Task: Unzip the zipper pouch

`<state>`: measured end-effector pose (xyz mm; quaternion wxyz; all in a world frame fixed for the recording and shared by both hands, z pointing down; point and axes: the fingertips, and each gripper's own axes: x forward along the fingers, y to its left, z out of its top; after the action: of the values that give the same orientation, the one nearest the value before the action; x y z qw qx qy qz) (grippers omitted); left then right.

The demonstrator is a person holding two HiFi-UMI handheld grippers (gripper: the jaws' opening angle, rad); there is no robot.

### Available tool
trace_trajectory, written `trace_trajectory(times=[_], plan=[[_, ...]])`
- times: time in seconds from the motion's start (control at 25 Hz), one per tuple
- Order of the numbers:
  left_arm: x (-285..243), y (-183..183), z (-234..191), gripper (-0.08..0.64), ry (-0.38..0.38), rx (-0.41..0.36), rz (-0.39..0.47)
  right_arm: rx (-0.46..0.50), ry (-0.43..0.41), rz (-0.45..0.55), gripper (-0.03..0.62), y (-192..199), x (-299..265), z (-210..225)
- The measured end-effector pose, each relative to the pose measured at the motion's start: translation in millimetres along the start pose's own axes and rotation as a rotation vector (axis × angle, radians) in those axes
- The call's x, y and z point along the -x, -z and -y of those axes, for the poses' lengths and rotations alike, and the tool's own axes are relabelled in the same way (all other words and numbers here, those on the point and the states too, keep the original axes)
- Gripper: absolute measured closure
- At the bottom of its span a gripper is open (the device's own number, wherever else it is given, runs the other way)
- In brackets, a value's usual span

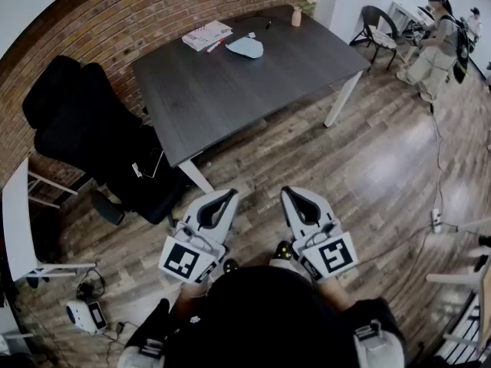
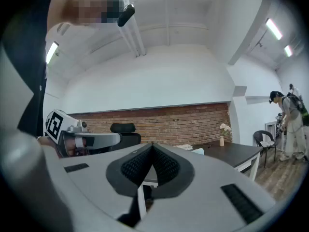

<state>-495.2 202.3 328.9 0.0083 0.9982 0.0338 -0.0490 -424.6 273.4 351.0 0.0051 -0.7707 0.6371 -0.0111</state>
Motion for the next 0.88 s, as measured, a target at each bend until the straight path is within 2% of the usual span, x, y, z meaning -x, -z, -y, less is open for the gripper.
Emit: trace_trajectory(times=[0.2, 0.36, 0.88], plan=[[5, 12, 1, 0.557, 0.002, -0.004, -0.055, 0.019, -0.011, 0.032, 0.595, -4, 0, -3], [3, 12, 5, 0.557, -0.002, -0.005, -0.051, 0.012, -0.010, 0.025, 0.595, -1, 5, -1], [-22, 22, 17, 0.557, -0.034, -0.009, -0.098, -0.111, -0.053, 0.089, 0.593, -1, 15, 31]])
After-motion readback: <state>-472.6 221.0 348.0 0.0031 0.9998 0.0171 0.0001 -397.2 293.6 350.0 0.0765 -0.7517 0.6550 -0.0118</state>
